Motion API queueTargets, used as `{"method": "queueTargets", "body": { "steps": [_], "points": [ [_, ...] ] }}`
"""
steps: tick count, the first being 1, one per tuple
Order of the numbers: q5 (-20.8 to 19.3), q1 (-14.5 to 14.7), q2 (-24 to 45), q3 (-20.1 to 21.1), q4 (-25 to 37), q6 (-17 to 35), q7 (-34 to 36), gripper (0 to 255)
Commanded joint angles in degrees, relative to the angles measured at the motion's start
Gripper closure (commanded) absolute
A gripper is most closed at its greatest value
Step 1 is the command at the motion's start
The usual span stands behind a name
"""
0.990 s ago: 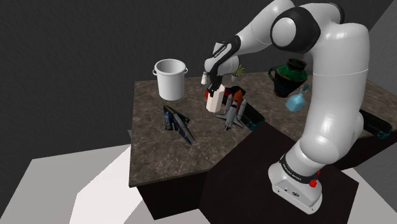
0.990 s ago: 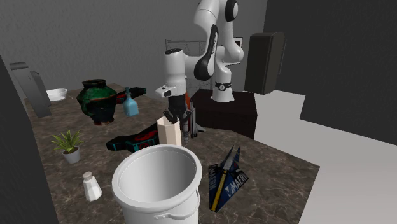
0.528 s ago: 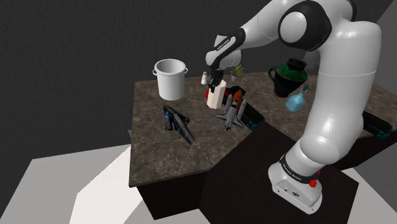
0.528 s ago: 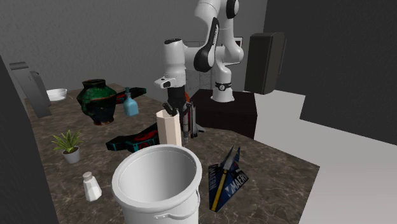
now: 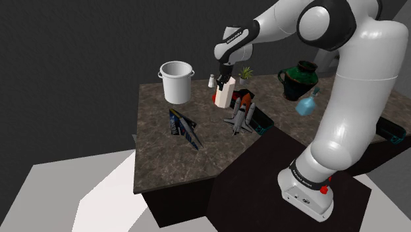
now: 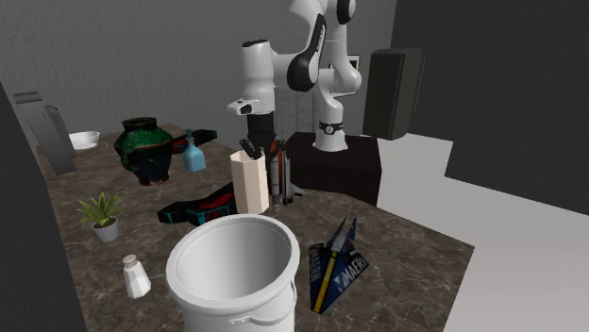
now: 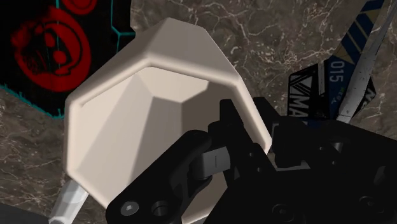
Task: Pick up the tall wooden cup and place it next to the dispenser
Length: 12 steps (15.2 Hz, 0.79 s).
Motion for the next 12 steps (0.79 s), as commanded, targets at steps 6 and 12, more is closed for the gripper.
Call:
{"method": "queueTargets", "body": {
  "steps": [6, 12],
  "points": [
    [-1.0, 0.31, -3.35, -0.41, 1.3, -4.55, 0.79, 255],
    [-1.72, 0.47, -5.78, -0.65, 2.9, -8.53, 1.35, 255]
  ]
}}
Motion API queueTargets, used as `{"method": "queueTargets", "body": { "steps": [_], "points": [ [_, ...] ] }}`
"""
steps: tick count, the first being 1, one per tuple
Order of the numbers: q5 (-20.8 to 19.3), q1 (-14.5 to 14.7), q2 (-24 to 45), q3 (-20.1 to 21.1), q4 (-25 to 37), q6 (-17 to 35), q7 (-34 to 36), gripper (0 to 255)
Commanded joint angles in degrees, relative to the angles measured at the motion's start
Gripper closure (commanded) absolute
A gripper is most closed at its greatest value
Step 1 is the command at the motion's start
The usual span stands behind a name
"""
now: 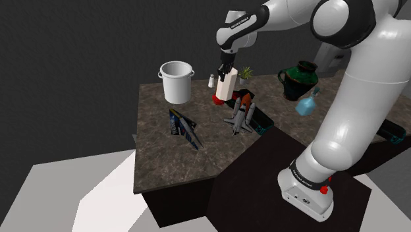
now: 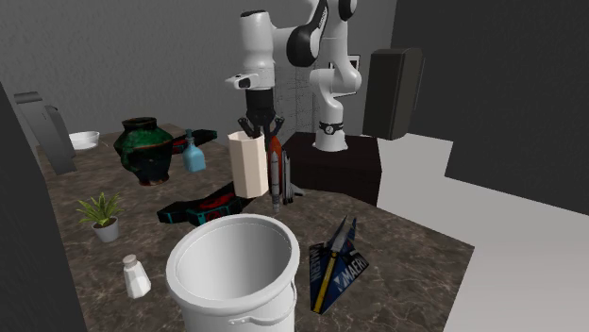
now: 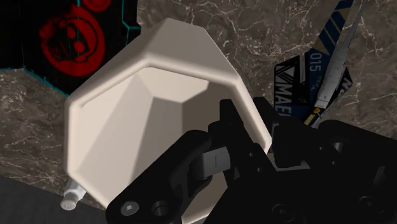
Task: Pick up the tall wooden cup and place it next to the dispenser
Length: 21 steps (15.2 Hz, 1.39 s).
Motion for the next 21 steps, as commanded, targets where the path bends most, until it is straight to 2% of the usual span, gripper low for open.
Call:
{"method": "queueTargets", "body": {
  "steps": [1, 21],
  "points": [
    [-0.2, 0.0, -0.69, -0.09, 0.71, -1.35, 0.1, 255],
    [-1.71, 0.2, -5.89, -0.44, 9.67, -15.4, 1.39, 255]
  ]
}}
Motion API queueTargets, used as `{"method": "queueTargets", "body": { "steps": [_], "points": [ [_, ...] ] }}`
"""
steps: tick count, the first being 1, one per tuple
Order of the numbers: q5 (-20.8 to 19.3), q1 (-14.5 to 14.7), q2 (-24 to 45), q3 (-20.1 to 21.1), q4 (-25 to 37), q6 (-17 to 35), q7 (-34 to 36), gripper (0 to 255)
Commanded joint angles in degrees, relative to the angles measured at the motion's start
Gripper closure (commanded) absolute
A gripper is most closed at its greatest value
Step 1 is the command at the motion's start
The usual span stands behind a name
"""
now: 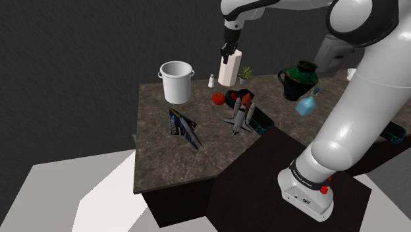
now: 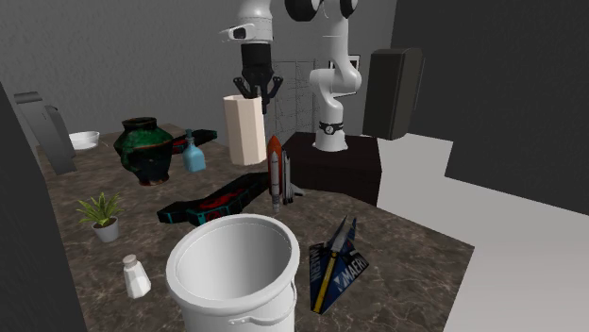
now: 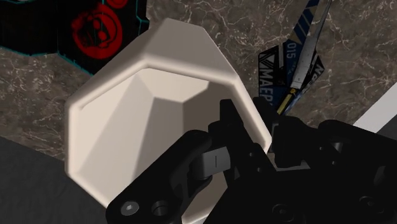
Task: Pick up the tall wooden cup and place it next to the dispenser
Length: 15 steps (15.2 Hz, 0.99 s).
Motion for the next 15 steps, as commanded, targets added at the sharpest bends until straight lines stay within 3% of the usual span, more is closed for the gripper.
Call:
{"method": "queueTargets", "body": {
  "steps": [1, 4, 15],
  "points": [
    [-0.13, 0.09, -0.45, 0.04, 1.22, -1.61, 0.26, 255],
    [-0.23, 0.09, -0.76, 0.02, 2.69, -3.39, 0.36, 255],
    [-0.61, -7.33, -5.5, -6.17, -3.32, -2.52, -13.26, 255]
  ]
}}
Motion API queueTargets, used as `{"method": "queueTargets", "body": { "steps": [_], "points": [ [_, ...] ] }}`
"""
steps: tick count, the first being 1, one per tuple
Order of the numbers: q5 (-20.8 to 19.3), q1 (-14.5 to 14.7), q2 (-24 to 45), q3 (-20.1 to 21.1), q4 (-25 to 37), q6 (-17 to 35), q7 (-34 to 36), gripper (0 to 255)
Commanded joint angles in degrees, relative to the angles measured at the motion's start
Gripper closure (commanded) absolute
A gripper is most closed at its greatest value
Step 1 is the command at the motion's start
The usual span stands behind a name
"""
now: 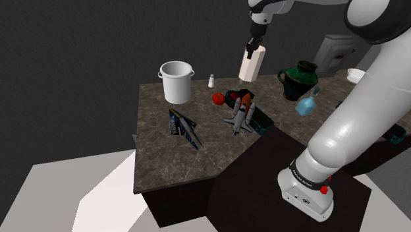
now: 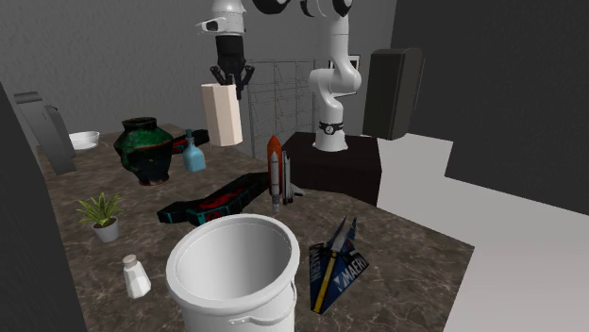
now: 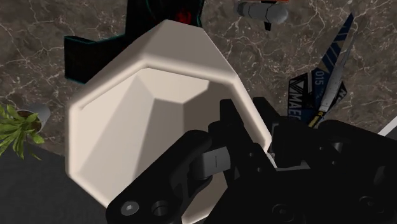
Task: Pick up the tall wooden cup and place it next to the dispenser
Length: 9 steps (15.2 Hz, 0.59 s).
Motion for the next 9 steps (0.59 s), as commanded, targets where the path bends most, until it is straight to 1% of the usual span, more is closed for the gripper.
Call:
{"method": "queueTargets", "body": {
  "steps": [1, 9],
  "points": [
    [0.13, -1.44, 0.06, -1.27, 0.13, -0.1, -2.85, 255],
    [0.88, -7.22, 1.22, -6.23, 1.47, -0.81, -13.78, 255]
  ]
}}
